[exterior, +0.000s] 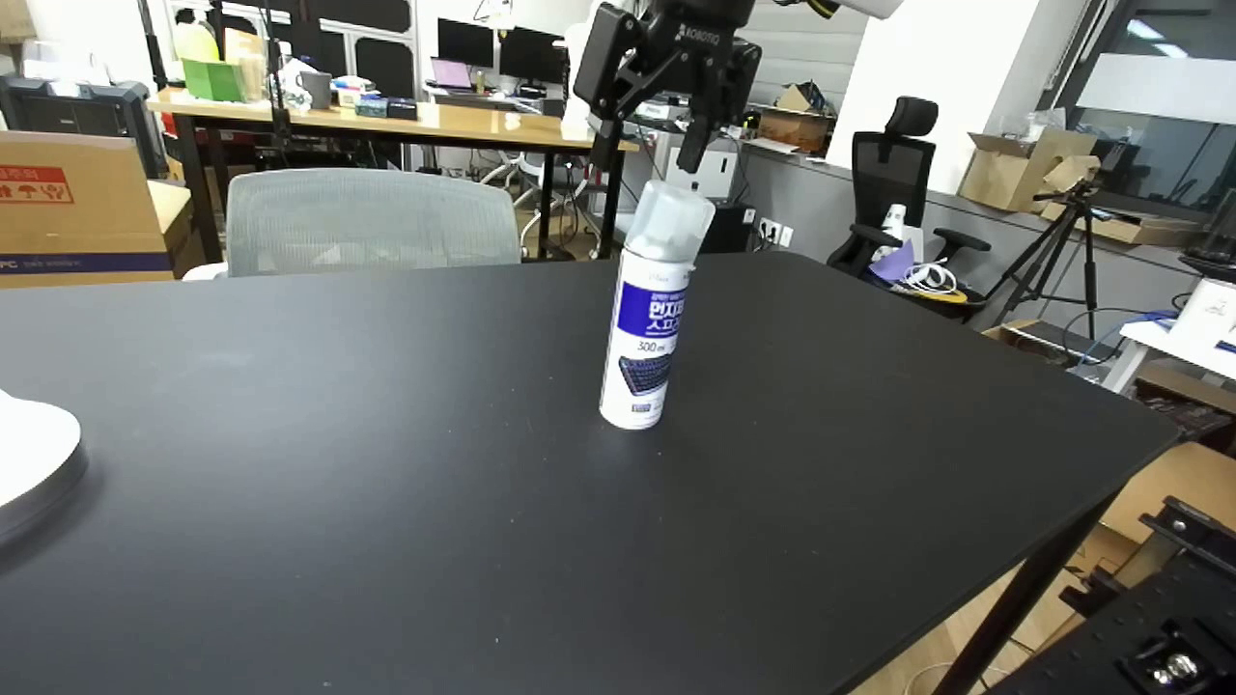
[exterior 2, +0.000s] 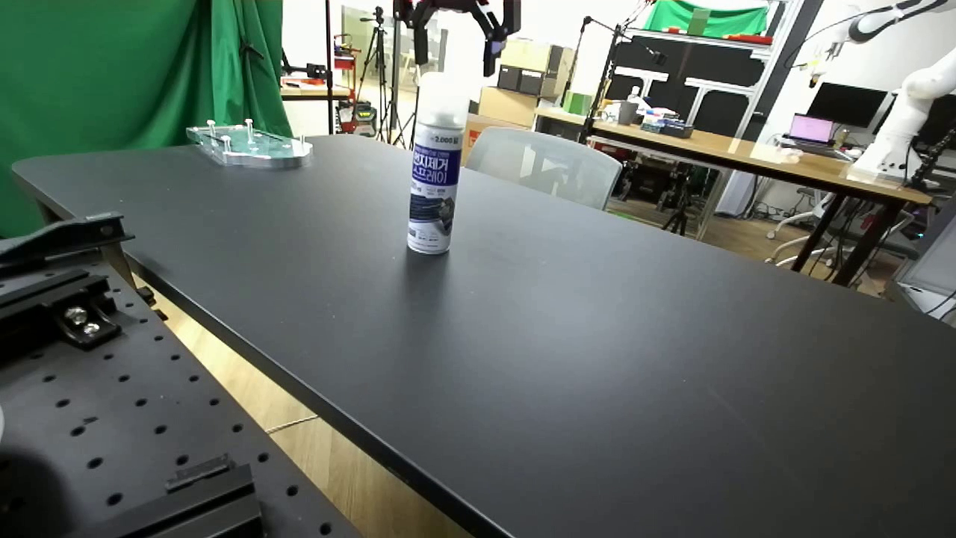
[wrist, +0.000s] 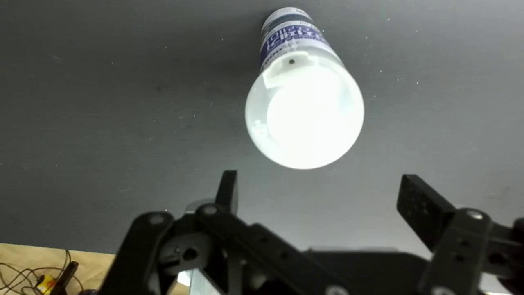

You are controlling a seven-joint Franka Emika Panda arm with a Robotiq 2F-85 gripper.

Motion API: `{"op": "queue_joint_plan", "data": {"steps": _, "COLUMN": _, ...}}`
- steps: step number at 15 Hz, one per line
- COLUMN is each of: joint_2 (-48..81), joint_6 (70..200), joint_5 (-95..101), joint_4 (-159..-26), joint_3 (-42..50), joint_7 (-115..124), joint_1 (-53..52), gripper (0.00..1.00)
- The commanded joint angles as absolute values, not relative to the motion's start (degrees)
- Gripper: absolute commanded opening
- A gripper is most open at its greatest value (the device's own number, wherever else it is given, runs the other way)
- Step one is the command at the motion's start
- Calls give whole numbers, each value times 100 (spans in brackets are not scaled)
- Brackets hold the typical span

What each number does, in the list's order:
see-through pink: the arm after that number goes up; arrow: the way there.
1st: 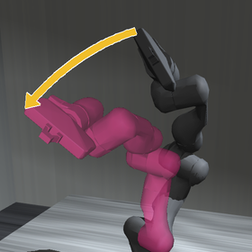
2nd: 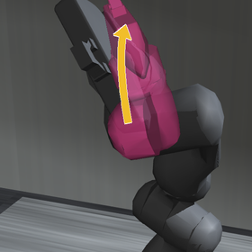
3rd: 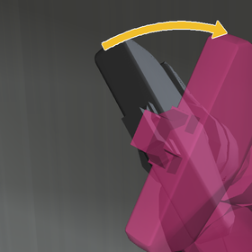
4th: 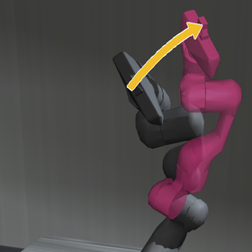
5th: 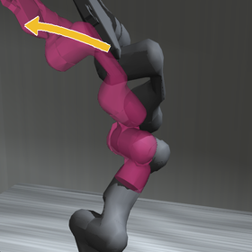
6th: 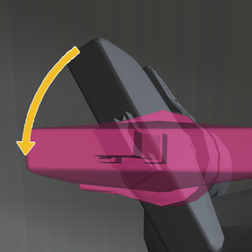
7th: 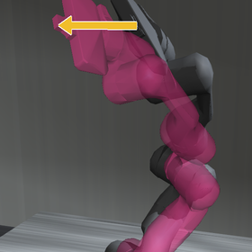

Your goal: Remove the lid from the bottle and put it on the table

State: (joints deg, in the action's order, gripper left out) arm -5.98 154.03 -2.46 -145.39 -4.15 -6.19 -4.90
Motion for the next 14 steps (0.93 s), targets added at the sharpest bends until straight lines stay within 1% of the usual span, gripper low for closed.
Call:
{"op": "queue_joint_plan", "data": {"steps": 1, "joint_2": -604, "joint_6": 15398, "joint_5": -237, "joint_4": -14536, "joint_3": -404, "joint_7": -592, "joint_1": -502, "gripper": 100}}
{"op": "queue_joint_plan", "data": {"steps": 14, "joint_2": -676, "joint_6": 15373, "joint_5": -284, "joint_4": -14658, "joint_3": -393, "joint_7": -582, "joint_1": -501, "gripper": 100}}
